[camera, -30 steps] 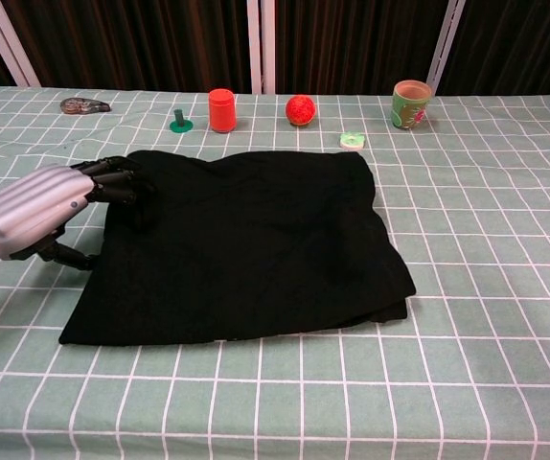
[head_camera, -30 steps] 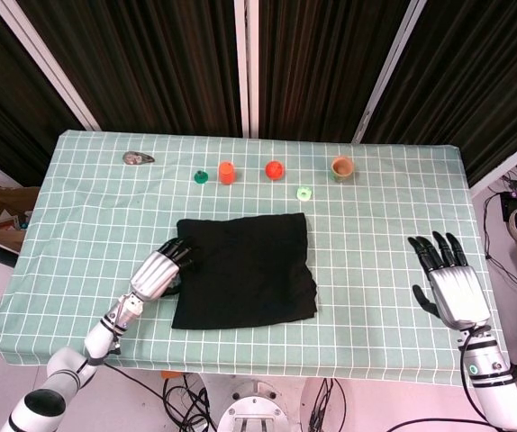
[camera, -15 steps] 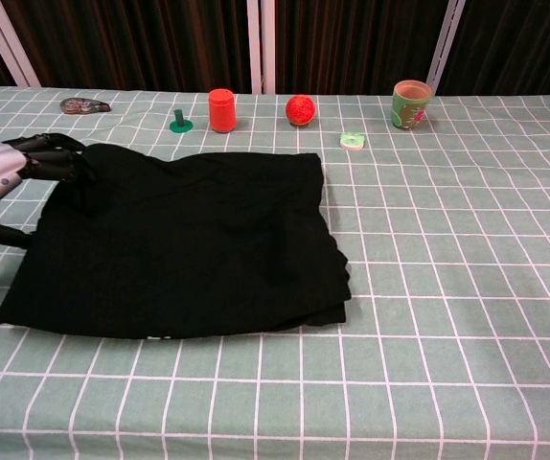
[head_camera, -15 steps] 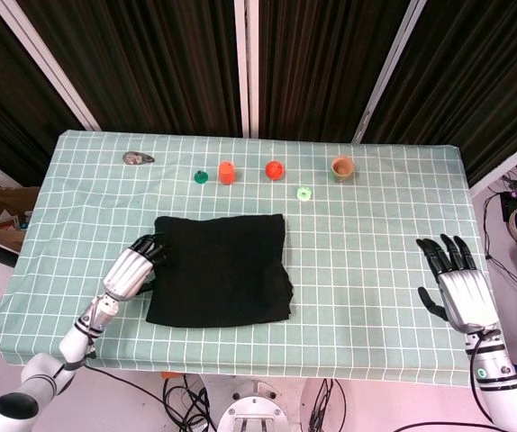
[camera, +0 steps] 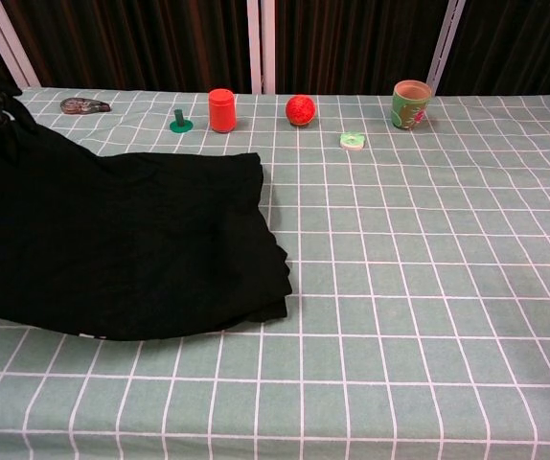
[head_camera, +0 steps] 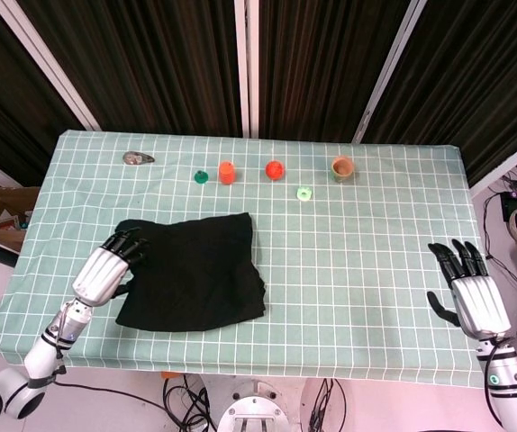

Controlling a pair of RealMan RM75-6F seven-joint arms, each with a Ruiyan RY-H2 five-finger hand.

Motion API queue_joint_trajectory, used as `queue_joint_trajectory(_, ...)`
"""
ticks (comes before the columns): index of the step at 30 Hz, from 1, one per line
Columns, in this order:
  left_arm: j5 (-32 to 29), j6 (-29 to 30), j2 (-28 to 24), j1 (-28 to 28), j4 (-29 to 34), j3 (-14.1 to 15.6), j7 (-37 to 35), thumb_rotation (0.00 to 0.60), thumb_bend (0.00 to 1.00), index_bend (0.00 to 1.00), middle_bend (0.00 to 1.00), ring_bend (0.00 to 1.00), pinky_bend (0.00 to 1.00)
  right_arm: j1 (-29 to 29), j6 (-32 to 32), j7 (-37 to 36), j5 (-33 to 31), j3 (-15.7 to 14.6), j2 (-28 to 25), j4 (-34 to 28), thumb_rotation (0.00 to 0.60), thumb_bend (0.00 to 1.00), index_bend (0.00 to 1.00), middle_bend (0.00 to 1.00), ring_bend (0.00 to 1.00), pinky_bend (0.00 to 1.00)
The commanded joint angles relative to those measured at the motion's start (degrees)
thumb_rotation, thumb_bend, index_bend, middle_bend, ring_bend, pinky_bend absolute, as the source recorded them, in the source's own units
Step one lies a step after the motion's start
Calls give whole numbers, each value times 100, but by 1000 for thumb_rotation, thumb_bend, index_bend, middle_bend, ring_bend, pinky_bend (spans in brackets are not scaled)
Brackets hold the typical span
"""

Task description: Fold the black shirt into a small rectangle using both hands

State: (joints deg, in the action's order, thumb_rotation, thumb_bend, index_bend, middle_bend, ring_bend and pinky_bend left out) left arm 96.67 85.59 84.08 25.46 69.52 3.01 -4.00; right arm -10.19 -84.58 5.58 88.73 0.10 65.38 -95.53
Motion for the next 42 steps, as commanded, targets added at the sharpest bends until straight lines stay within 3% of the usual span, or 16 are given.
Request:
queue_joint_trajectory(1, -81, -825, -780, 538, 1489, -346, 1025, 600, 510, 580, 300, 153, 244, 89, -97, -120, 59, -15, -29, 77, 600, 299, 96, 155, 0, 0)
queue_joint_trajectory(7, -503, -2023, -714, 1315, 2159, -850, 1681, 600, 509, 587, 314, 169, 248, 260, -270, -377, 88, -24, -94, 215, 600, 296, 96, 155, 0, 0)
queue_joint_trajectory(11, -992, -2914, -441, 1811, 2184, -1073, 2139, 600, 509, 582, 322, 170, 252, 350, -291, -556, 53, -37, -85, 352, 600, 293, 96, 155, 0, 0)
queue_joint_trajectory(16, -1578, -3646, 93, 2280, 1865, -1244, 2507, 600, 508, 575, 322, 169, 253, 436, -276, -745, -8, -38, -62, 506, 600, 293, 96, 155, 0, 0)
queue_joint_trajectory(27, -2498, -4368, 1097, 2886, 938, -1372, 2832, 600, 489, 528, 303, 168, 246, 481, -144, -836, -68, 4, -18, 594, 600, 292, 96, 154, 0, 0)
queue_joint_trajectory(30, -2724, -4396, 1231, 2927, 818, -1380, 2876, 600, 327, 338, 204, 133, 235, 470, -89, -821, -78, 13, -2, 600, 600, 293, 96, 154, 0, 0)
queue_joint_trajectory(33, -2824, -3934, 1476, 2808, 855, -1530, 2710, 600, 146, 172, 134, 106, 225, 457, -48, -796, -83, 33, 17, 596, 600, 293, 96, 154, 0, 0)
queue_joint_trajectory(37, -2371, -3214, 1519, 2570, 1097, -1655, 1986, 600, 94, 125, 118, 96, 225, 450, -27, -770, -79, 60, 11, 569, 600, 293, 96, 154, 0, 0)
queue_joint_trajectory(42, -2048, -2582, 976, 2119, 1830, -1537, 1512, 600, 92, 121, 127, 95, 224, 474, -42, -793, -86, 88, -11, 565, 600, 293, 96, 154, 0, 0)
